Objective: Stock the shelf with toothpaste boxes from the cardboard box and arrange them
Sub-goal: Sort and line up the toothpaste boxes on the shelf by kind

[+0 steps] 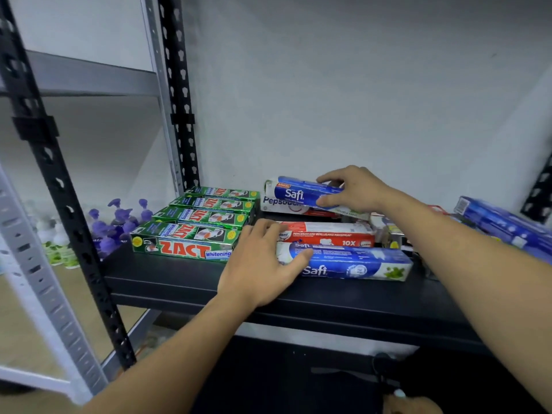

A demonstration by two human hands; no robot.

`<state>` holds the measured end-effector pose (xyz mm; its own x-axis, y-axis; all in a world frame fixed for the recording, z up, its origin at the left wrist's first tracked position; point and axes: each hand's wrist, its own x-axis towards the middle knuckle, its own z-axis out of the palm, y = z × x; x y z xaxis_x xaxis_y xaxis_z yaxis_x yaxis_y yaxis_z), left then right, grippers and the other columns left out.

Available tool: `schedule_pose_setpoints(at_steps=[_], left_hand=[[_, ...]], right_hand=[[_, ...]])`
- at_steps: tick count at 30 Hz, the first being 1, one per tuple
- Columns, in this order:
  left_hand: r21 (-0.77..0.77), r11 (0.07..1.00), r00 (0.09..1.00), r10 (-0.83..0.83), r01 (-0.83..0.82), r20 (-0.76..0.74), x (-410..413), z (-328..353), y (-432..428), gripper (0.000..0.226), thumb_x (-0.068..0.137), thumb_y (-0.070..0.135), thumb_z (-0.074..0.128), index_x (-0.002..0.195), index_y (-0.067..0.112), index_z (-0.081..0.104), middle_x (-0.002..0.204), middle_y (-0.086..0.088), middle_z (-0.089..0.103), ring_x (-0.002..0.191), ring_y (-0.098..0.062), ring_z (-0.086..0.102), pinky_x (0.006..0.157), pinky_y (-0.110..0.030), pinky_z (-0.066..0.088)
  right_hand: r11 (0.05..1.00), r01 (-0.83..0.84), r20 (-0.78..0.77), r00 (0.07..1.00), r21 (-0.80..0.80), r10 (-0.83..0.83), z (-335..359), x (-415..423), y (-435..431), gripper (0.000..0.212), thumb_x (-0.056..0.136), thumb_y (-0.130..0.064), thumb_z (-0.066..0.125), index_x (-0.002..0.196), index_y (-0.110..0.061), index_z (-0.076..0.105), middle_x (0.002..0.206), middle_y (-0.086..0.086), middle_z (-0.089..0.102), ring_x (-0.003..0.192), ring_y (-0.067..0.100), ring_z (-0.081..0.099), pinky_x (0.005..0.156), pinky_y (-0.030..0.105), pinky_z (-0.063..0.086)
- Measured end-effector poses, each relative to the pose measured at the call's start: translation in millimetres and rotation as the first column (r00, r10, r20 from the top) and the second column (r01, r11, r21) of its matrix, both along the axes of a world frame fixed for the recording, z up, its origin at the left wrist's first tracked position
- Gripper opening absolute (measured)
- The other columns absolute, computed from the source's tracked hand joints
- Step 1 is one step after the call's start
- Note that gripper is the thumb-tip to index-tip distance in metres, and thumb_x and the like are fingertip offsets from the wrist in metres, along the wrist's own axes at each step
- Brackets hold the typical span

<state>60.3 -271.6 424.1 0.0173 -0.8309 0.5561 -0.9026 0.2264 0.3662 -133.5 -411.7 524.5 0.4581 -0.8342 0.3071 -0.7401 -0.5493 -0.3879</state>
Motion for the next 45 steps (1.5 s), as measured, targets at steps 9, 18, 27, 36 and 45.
schedule_pose_setpoints(at_steps=[9, 18, 27, 36, 45], left_hand=[[0.075, 0.996, 0.999, -0.037, 0.036, 0.010, -1, 3, 2, 0.076, 0.087, 0.073, 0.042, 0.147, 0.026, 0.041, 0.148, 0.009, 0.041, 0.135, -0.013, 0.036, 0.110, -0.035, 0.034], [0.135, 0.990, 0.999, -0.041, 0.043, -0.021, -3, 7, 7, 0.090, 0.081, 0.082, 0.038, 0.149, 0.023, 0.037, 0.153, 0.007, 0.036, 0.136, -0.016, 0.037, 0.112, -0.038, 0.035], [0.170, 0.985, 0.999, -0.030, 0.036, -0.038, -4, 8, 9, 0.089, 0.081, 0.081, 0.041, 0.150, 0.026, 0.033, 0.158, 0.006, 0.029, 0.142, -0.016, 0.031, 0.115, -0.041, 0.032], [0.149, 0.989, 1.000, -0.015, 0.015, -0.003, -3, 5, 7, 0.091, 0.080, 0.083, 0.037, 0.151, 0.027, 0.031, 0.158, 0.008, 0.029, 0.142, -0.014, 0.031, 0.115, -0.040, 0.032], [0.156, 0.988, 1.000, -0.019, 0.020, -0.010, -1, 2, 1, 0.095, 0.076, 0.088, 0.034, 0.151, 0.030, 0.031, 0.158, 0.013, 0.028, 0.142, -0.011, 0.029, 0.114, -0.039, 0.032]], right_hand=[[0.923, 0.370, 0.022, 0.929, -0.100, -0.370, 13, -110, 50, 0.056, 0.081, -0.041, 0.077, 0.130, -0.022, 0.061, 0.120, 0.012, 0.066, 0.100, 0.024, 0.059, 0.084, 0.033, 0.047], [0.772, 0.605, -0.154, 0.758, -0.197, -0.633, -18, -168, 91, 0.042, 0.087, -0.044, 0.066, 0.124, -0.024, 0.062, 0.114, 0.010, 0.066, 0.097, 0.030, 0.060, 0.069, 0.034, 0.047], [0.706, 0.536, -0.271, 0.672, -0.464, -0.689, -33, -164, 96, 0.039, 0.090, -0.036, 0.058, 0.126, -0.022, 0.061, 0.117, 0.007, 0.063, 0.104, 0.030, 0.058, 0.083, 0.039, 0.046], [0.885, 0.376, -0.149, 0.892, -0.276, -0.426, -20, -108, 63, 0.039, 0.091, -0.040, 0.061, 0.127, -0.027, 0.063, 0.125, 0.003, 0.066, 0.118, 0.030, 0.055, 0.097, 0.043, 0.046], [0.954, 0.227, -0.389, 0.875, -0.197, -0.288, -13, -73, -5, 0.035, 0.098, -0.037, 0.053, 0.131, -0.031, 0.061, 0.134, 0.001, 0.061, 0.123, 0.026, 0.053, 0.098, 0.040, 0.046]])
